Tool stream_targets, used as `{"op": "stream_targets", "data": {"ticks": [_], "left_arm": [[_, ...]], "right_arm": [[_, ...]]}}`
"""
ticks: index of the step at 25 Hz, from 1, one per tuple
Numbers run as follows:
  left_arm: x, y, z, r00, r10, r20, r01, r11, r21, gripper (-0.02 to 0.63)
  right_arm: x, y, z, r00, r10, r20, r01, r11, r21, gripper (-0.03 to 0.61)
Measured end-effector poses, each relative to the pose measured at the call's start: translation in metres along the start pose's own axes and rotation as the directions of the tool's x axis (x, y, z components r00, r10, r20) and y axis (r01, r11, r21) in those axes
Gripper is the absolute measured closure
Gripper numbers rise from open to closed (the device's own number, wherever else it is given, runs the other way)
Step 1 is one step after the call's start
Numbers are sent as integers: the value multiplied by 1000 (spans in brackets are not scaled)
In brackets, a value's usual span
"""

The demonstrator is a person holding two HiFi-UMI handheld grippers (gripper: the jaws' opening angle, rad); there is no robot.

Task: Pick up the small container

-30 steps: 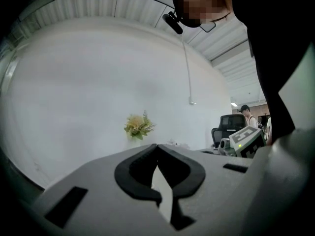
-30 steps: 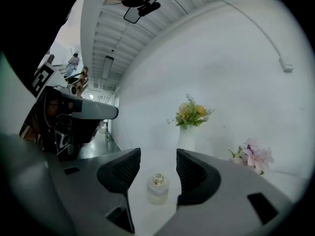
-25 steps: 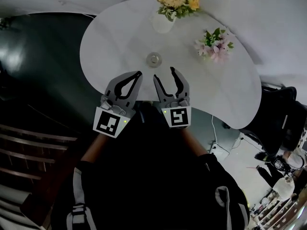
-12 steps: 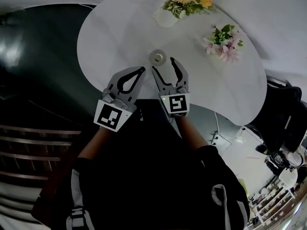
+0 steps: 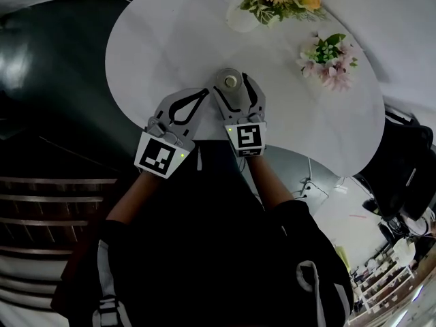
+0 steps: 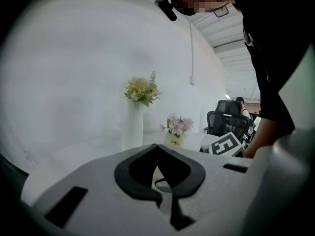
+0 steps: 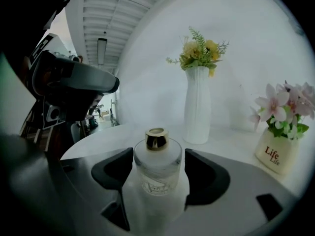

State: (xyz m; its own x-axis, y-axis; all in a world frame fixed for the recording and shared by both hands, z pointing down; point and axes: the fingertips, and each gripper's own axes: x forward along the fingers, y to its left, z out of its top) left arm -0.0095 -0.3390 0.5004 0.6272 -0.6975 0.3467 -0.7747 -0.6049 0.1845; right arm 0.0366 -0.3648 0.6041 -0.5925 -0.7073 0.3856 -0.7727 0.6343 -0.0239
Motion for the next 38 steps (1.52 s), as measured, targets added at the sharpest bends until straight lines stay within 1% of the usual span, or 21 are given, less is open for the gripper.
{"op": "stream_targets", "data": {"ticks": [4,8,12,16,19,23,26,29,32,33,36,38], "left_arm": [[1,4,-9,1000,0,-27,0,1000,-5,606],[0,6,-14,999,-2,-40,1,1000,-18,606],[-1,10,-18,999,-4,-51,3,1000,-30,606],[-3,13,-19,998,-9,-55,8,1000,-26,606],[-4,12,-18,998,-17,-55,16,1000,-20,606],[-4,11,-13,999,-23,-48,22,1000,-13,606],[-4,9,-7,999,-28,-37,28,1000,1,606],[-4,5,1,999,-34,-18,34,999,13,606],[-6,0,9,999,-35,-6,35,999,19,606],[-6,-1,13,999,-39,4,38,999,34,606],[-3,-2,34,997,-59,58,51,991,126,606],[-3,-1,49,994,-60,92,47,989,142,606]], "right_arm": [[11,2,-3,1000,-2,8,2,1000,-1,249],[16,-1,-1,1000,-25,5,26,1000,-17,249],[20,0,-4,998,-43,36,41,999,31,249],[20,-1,-3,998,-53,46,52,998,36,249],[18,-4,-5,998,-51,31,48,996,71,244],[13,-5,-1,999,-50,16,48,995,92,244],[4,-5,13,997,-65,37,61,993,97,242],[-7,-7,31,995,-85,50,81,994,76,242],[-21,-11,51,991,-113,68,107,991,85,242],[-25,-13,57,990,-123,74,117,990,79,242],[-39,-22,84,981,-162,108,156,985,69,242],[-50,-28,103,972,-193,135,184,980,73,242]]}}
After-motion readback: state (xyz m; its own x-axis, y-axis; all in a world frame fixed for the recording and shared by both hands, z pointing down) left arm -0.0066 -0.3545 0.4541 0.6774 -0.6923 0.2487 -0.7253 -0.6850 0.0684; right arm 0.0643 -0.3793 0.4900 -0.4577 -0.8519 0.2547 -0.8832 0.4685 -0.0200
